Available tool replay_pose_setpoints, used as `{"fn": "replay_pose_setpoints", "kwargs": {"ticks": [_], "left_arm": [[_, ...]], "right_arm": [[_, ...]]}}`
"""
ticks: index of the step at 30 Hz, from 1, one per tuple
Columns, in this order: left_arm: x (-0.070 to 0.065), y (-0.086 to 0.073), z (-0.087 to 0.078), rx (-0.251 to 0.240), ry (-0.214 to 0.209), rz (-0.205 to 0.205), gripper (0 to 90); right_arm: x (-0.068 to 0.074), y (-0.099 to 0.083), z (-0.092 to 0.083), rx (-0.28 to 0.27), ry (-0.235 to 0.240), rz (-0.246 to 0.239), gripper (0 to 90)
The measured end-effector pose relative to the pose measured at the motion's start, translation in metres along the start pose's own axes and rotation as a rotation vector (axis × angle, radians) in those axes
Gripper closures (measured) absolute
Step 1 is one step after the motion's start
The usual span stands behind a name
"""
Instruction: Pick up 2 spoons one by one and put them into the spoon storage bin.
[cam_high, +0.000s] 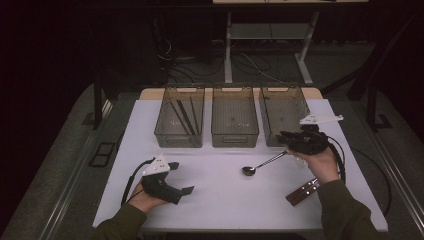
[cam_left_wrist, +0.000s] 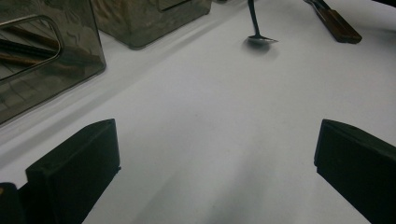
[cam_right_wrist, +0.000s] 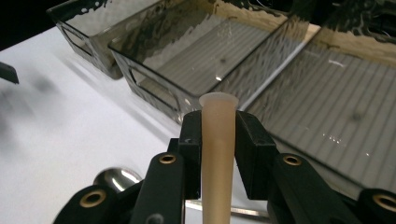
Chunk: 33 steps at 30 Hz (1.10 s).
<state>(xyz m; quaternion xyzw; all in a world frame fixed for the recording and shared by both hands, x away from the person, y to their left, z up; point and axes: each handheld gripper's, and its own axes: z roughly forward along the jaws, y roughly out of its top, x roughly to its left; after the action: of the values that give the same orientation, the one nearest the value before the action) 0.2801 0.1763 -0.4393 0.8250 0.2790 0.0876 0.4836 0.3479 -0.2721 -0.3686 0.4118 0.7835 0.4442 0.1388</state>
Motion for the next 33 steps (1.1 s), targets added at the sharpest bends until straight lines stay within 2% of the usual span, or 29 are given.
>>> {"fn": "replay_pose_setpoints", "kwargs": {"ticks": [13, 33], "left_arm": [[0.0, 0.001, -0.001, -0.01, -0.003, -0.009, 0.0], [-0.003, 0.001, -0.001, -0.024, -0.01, -0.013, 0.0]], "right_arm": [[0.004, 0.04, 0.03, -0.025, 0.026, 0.006, 72.8], [0.005, 0.09, 0.084, -0.013, 0.009, 0.012, 72.7]]}}
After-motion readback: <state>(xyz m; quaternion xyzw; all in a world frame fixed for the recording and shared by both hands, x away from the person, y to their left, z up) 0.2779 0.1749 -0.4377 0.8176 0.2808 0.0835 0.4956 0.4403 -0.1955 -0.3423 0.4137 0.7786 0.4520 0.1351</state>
